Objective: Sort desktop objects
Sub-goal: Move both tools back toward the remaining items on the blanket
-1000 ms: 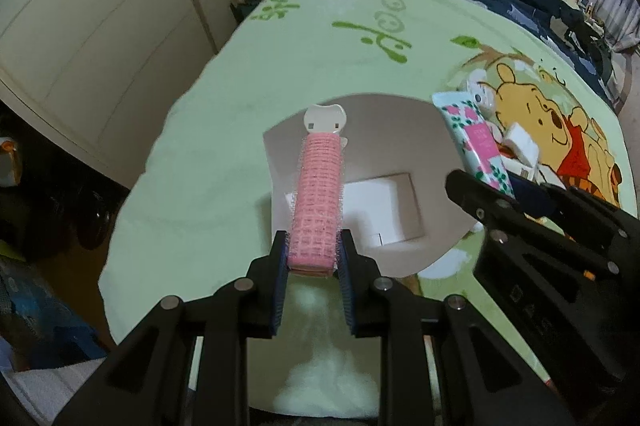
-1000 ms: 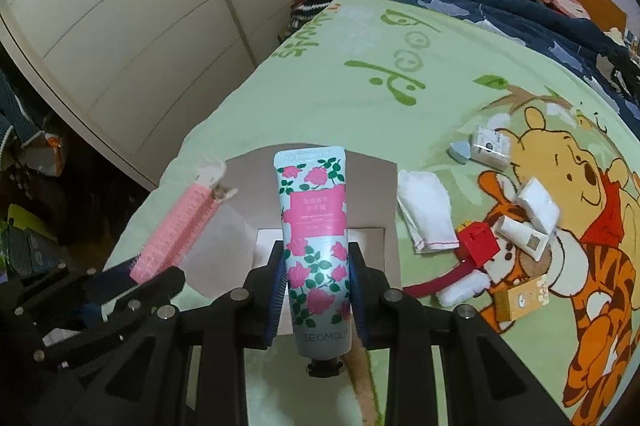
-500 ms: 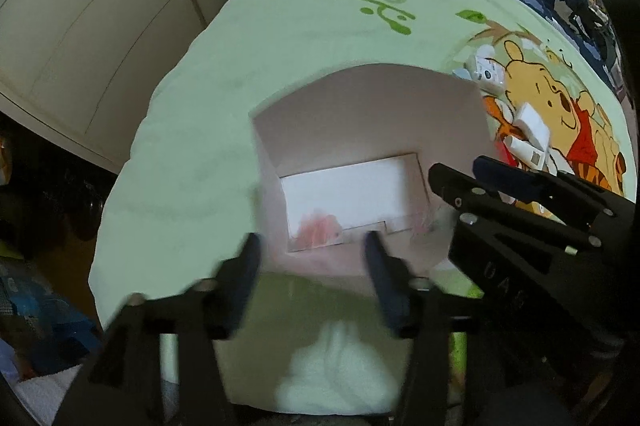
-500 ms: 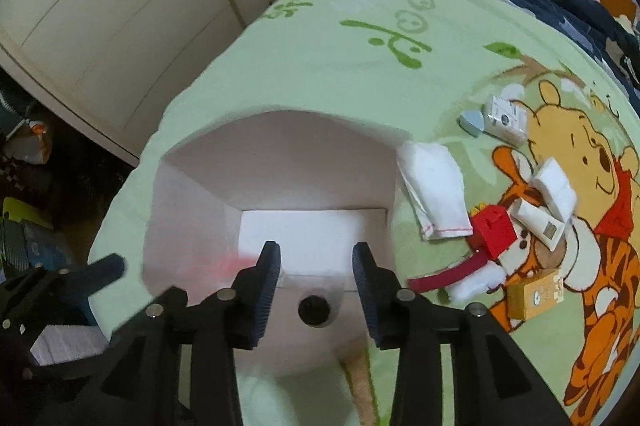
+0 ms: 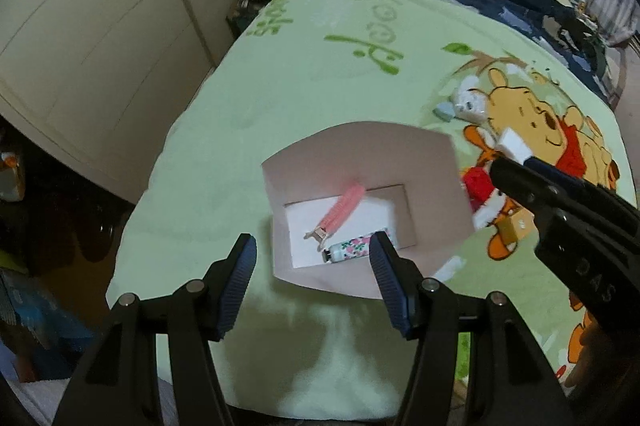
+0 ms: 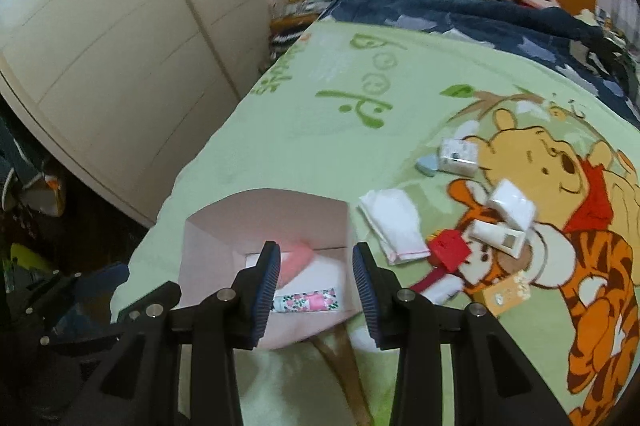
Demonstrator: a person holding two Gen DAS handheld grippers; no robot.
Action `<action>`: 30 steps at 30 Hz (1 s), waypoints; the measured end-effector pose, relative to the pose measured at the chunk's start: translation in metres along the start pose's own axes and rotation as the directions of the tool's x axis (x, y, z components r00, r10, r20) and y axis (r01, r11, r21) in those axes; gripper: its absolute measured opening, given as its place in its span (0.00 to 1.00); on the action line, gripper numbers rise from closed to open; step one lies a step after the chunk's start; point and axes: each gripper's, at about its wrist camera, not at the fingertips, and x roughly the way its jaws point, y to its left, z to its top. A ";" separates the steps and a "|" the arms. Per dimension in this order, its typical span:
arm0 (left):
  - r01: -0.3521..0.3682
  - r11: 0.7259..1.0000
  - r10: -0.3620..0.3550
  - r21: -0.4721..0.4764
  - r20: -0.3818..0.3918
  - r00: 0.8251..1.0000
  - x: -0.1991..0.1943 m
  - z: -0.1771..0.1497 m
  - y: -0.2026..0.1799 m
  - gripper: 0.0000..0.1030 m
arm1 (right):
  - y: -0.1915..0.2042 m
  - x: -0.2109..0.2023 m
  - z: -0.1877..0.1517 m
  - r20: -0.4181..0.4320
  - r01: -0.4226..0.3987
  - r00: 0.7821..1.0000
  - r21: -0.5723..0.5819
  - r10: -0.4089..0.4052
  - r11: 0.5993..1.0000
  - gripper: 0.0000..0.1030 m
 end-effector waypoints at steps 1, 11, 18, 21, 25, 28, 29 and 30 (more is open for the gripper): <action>0.006 1.000 -0.006 0.011 0.010 1.000 -0.006 -0.001 -0.005 0.58 | -0.004 -0.007 -0.003 0.009 0.001 1.000 0.009 -0.001 1.000 0.37; 0.097 0.989 -0.099 0.108 0.013 0.995 -0.030 -0.025 -0.060 0.58 | -0.060 -0.047 -0.058 -0.010 0.068 0.998 0.148 -0.067 0.987 0.37; 0.168 0.962 -0.167 0.216 -0.025 0.986 -0.033 -0.052 -0.113 0.58 | -0.104 -0.060 -0.092 -0.041 0.147 0.989 0.227 -0.142 0.963 0.37; 0.189 0.946 -0.184 0.262 -0.043 0.982 -0.030 -0.060 -0.136 0.58 | -0.122 -0.060 -0.103 -0.060 0.181 0.983 0.252 -0.171 0.951 0.37; 0.204 0.930 -0.195 0.304 -0.060 0.979 -0.018 -0.069 -0.162 0.58 | -0.145 -0.056 -0.115 -0.083 0.230 0.973 0.270 -0.216 0.935 0.37; 0.221 0.925 -0.205 0.309 -0.085 0.975 -0.003 -0.073 -0.178 0.58 | -0.165 -0.050 -0.121 -0.092 0.268 0.963 0.273 -0.253 0.924 0.37; 0.225 0.924 -0.207 0.310 -0.090 0.974 0.004 -0.075 -0.184 0.58 | -0.171 -0.046 -0.121 -0.094 0.277 0.961 0.272 -0.261 0.921 0.37; 0.224 0.922 -0.206 0.315 -0.090 0.974 0.011 -0.076 -0.190 0.59 | -0.176 -0.042 -0.121 -0.098 0.284 0.959 0.272 -0.267 0.920 0.37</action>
